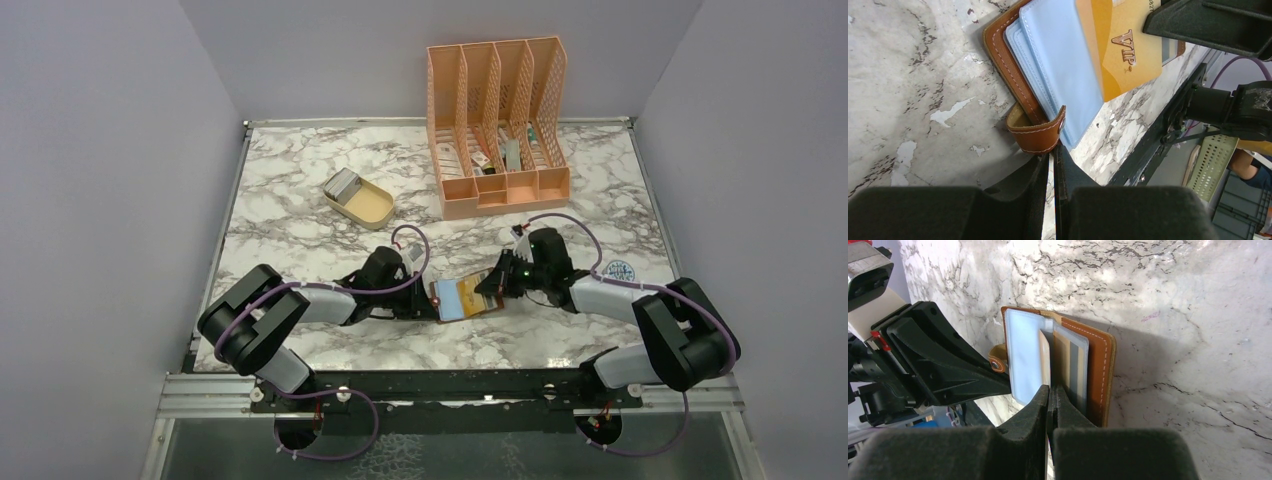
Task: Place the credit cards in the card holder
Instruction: Insert the credit card into the card holder.
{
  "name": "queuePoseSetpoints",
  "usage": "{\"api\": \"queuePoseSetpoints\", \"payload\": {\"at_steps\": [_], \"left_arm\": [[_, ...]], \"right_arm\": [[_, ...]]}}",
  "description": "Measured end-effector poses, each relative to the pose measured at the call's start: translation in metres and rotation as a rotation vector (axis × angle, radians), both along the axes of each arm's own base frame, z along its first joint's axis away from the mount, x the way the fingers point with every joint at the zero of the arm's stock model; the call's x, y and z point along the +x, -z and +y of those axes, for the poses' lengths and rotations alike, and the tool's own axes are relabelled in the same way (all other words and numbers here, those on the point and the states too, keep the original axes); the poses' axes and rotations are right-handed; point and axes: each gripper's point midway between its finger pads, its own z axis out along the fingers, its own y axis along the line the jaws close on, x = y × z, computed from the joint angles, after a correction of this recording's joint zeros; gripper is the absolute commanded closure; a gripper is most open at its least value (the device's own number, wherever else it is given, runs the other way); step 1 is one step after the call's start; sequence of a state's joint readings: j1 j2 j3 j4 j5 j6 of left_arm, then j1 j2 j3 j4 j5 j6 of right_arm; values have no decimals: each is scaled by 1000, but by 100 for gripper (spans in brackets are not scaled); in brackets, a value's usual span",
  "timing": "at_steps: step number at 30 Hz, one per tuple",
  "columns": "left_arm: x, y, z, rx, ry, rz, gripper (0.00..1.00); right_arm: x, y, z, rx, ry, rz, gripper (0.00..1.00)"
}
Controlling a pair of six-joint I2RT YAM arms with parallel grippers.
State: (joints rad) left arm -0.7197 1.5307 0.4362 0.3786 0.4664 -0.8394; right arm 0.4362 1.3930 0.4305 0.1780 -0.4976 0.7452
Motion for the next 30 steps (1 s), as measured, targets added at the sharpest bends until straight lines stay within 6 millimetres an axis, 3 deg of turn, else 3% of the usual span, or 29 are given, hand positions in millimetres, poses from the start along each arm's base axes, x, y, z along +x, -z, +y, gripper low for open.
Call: {"api": "queuePoseSetpoints", "payload": {"at_steps": [21, 30], "left_arm": [[-6, 0, -8, -10, 9, 9, 87], [-6, 1, -12, -22, 9, 11, 87]], "right_arm": [[1, 3, -1, 43, 44, -29, 99], [5, -1, -10, -1, 51, -138, 99]]}}
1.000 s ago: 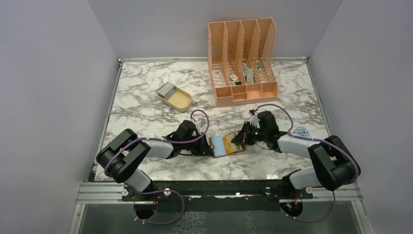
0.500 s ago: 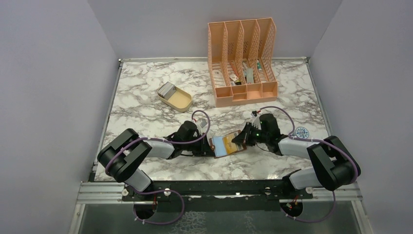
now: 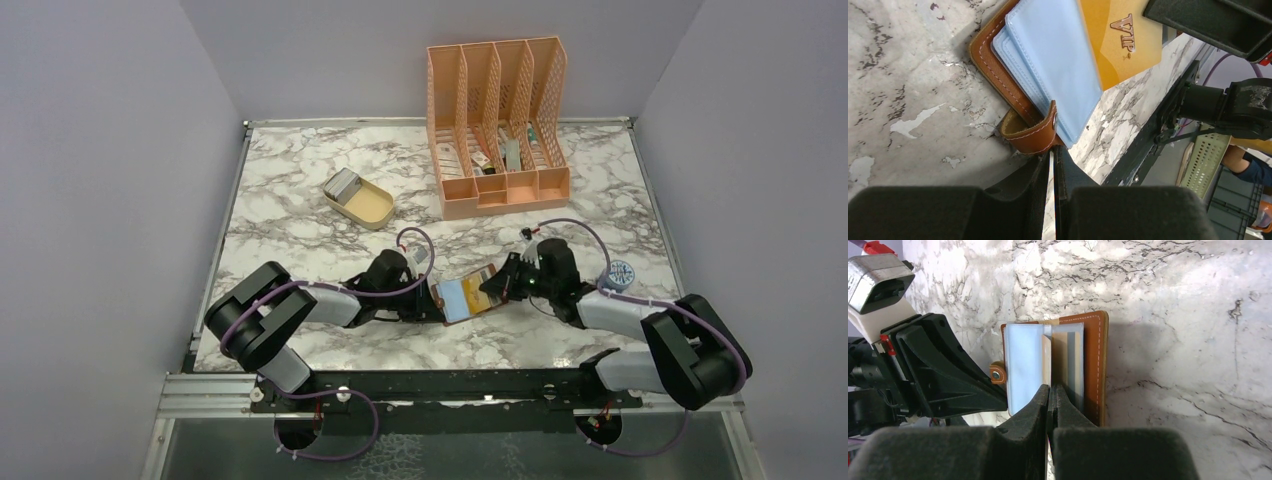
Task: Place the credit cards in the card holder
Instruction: Insert the credit card into the card holder.
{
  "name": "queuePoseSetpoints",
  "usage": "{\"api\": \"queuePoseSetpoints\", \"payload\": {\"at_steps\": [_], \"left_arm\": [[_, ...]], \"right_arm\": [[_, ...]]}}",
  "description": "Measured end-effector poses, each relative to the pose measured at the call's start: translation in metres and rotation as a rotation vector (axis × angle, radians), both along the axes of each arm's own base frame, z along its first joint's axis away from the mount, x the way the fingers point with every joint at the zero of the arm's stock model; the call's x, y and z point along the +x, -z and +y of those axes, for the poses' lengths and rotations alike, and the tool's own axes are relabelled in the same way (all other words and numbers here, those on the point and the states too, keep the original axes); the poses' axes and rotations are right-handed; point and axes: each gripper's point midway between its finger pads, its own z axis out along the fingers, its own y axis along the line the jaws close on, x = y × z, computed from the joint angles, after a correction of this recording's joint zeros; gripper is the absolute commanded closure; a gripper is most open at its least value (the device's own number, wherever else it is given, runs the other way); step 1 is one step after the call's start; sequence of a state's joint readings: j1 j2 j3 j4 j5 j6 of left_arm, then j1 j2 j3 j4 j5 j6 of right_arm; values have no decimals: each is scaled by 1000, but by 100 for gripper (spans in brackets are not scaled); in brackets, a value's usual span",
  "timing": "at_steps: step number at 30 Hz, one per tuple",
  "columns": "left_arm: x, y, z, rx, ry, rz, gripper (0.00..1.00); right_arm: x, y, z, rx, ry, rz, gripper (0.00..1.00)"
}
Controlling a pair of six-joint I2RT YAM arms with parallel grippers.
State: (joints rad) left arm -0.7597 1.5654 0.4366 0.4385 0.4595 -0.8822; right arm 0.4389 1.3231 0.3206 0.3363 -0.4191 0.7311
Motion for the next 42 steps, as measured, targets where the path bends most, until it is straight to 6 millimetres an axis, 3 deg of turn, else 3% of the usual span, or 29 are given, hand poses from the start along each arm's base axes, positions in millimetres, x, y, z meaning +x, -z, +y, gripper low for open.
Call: {"api": "queuePoseSetpoints", "payload": {"at_steps": [7, 42], "left_arm": [[0, 0, -1, -4, -1, 1, 87], [-1, 0, -7, -11, 6, 8, 87]], "right_arm": [[-1, -3, -7, -9, 23, -48, 99], [0, 3, 0, 31, 20, -67, 99]]}}
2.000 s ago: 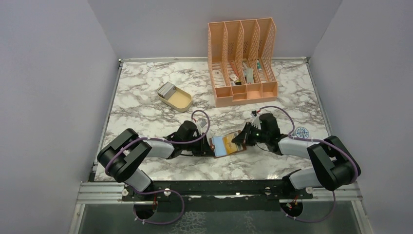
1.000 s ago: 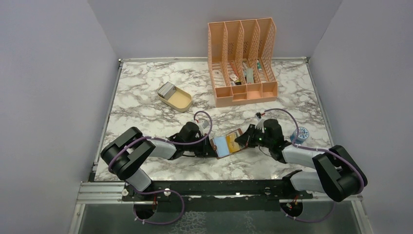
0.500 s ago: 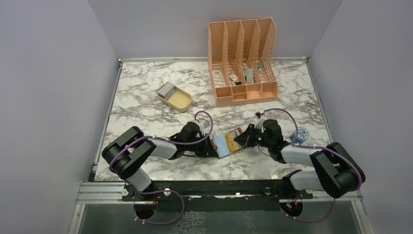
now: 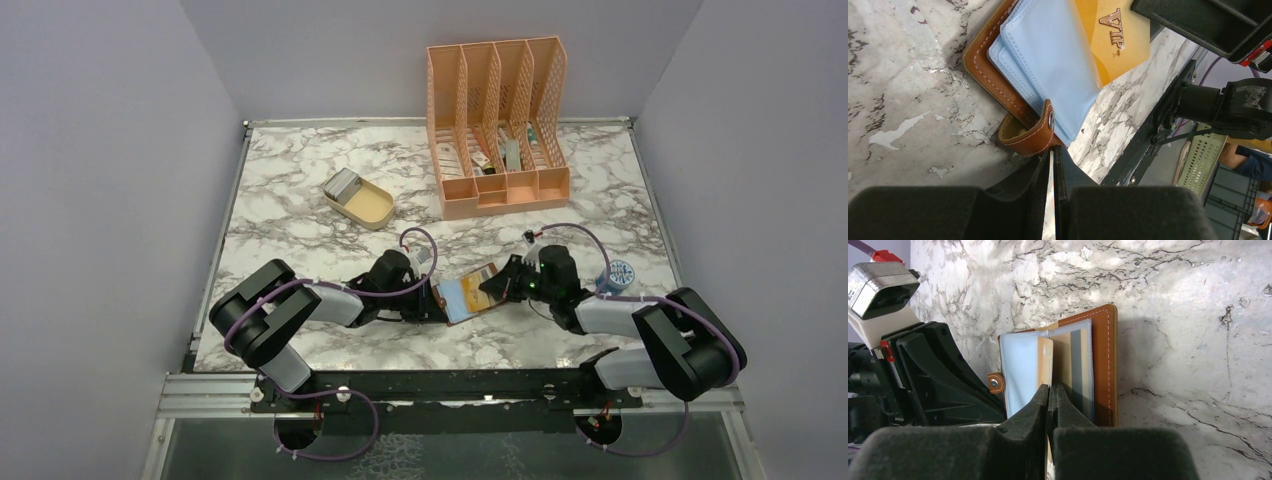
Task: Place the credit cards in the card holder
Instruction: Insert the credit card into the card holder.
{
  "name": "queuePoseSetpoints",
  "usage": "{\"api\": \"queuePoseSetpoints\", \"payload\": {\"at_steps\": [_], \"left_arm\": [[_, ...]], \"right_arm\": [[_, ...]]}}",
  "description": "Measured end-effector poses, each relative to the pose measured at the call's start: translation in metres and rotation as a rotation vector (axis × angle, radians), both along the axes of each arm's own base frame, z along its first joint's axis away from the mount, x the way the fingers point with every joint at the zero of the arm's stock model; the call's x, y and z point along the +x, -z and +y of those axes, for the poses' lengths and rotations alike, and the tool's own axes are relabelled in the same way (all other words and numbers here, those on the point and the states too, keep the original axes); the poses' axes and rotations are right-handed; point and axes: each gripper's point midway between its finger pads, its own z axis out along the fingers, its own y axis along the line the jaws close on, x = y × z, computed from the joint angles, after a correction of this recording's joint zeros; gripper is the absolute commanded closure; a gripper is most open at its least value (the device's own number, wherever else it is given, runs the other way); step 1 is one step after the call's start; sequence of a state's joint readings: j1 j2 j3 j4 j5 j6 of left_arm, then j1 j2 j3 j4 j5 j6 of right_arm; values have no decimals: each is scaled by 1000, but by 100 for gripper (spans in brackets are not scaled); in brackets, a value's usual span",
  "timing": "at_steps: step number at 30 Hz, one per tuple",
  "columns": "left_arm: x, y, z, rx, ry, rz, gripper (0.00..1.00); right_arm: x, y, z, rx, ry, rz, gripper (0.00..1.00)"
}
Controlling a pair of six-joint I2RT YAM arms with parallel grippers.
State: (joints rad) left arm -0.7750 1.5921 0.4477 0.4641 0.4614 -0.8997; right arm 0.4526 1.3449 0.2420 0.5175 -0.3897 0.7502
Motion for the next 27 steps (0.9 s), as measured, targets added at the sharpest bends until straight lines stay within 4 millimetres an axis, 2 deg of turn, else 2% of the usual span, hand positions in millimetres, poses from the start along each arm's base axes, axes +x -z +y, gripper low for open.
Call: {"api": "queuePoseSetpoints", "payload": {"at_steps": [5, 16, 27], "left_arm": [[0, 0, 0, 0, 0, 0, 87], [0, 0, -1, 1, 0, -3, 88], [0, 0, -1, 2, -3, -4, 87]], "right_arm": [[-1, 1, 1, -2, -9, 1, 97], [-1, 9, -1, -106, -77, 48, 72], [2, 5, -5, -199, -109, 75, 63]]}}
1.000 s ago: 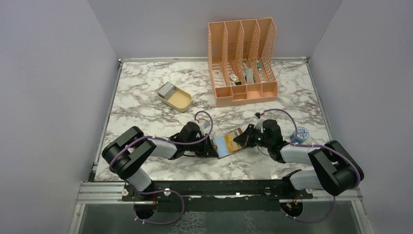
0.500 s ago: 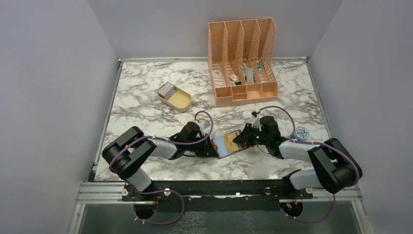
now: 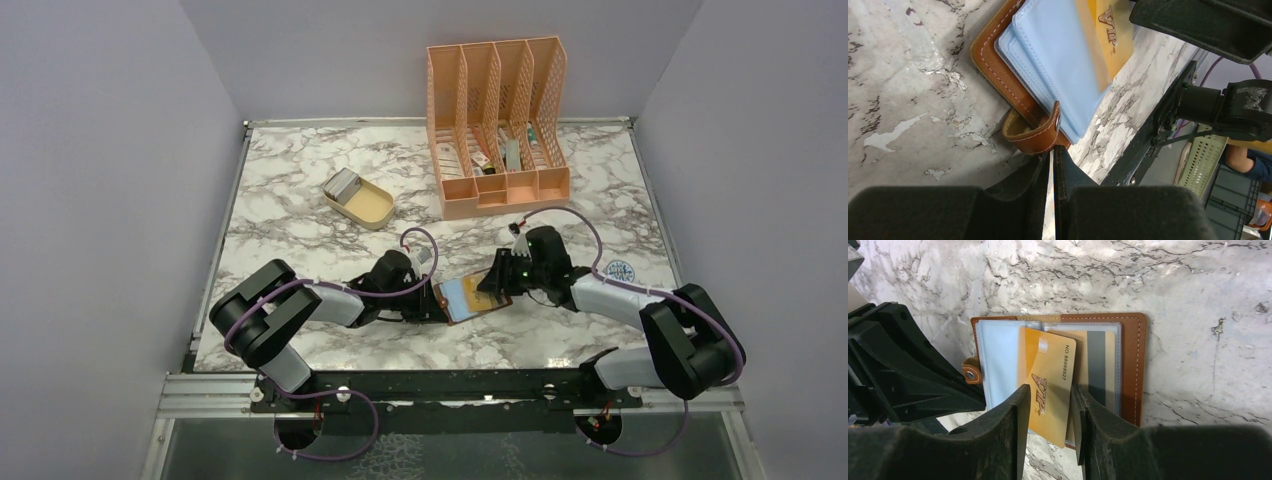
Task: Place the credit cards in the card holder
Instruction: Insert the credit card into the card holder.
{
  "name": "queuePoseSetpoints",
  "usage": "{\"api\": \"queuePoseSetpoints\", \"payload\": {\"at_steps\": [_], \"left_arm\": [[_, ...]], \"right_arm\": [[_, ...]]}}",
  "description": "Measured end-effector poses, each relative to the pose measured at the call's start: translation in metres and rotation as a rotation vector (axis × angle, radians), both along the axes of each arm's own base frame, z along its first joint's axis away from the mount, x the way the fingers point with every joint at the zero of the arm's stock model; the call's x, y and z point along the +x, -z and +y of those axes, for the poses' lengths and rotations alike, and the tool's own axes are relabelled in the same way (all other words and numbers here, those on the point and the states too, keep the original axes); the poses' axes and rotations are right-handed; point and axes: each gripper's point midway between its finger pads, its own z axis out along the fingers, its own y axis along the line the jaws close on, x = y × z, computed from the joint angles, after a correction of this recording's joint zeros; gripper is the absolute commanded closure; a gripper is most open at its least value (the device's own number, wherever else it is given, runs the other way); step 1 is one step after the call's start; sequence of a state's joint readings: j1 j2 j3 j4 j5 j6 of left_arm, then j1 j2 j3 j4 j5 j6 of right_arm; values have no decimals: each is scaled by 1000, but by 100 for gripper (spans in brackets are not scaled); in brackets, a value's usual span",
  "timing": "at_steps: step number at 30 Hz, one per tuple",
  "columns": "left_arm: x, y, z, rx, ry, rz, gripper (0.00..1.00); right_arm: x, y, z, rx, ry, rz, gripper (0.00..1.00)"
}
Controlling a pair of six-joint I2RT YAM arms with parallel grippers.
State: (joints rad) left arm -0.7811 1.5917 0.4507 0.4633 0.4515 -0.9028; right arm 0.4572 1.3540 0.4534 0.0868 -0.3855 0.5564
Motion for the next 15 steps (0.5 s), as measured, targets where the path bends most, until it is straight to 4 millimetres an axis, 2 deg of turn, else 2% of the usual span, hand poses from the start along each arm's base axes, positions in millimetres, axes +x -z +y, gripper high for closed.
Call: {"api": "queuePoseSetpoints", "payload": {"at_steps": [4, 15], "left_arm": [[1, 0, 0, 2, -2, 0, 87], [2, 0, -1, 11, -5, 2, 87]], "right_arm": [[0, -1, -2, -23, -4, 7, 59], [-4, -1, 5, -22, -38, 10, 59]]}}
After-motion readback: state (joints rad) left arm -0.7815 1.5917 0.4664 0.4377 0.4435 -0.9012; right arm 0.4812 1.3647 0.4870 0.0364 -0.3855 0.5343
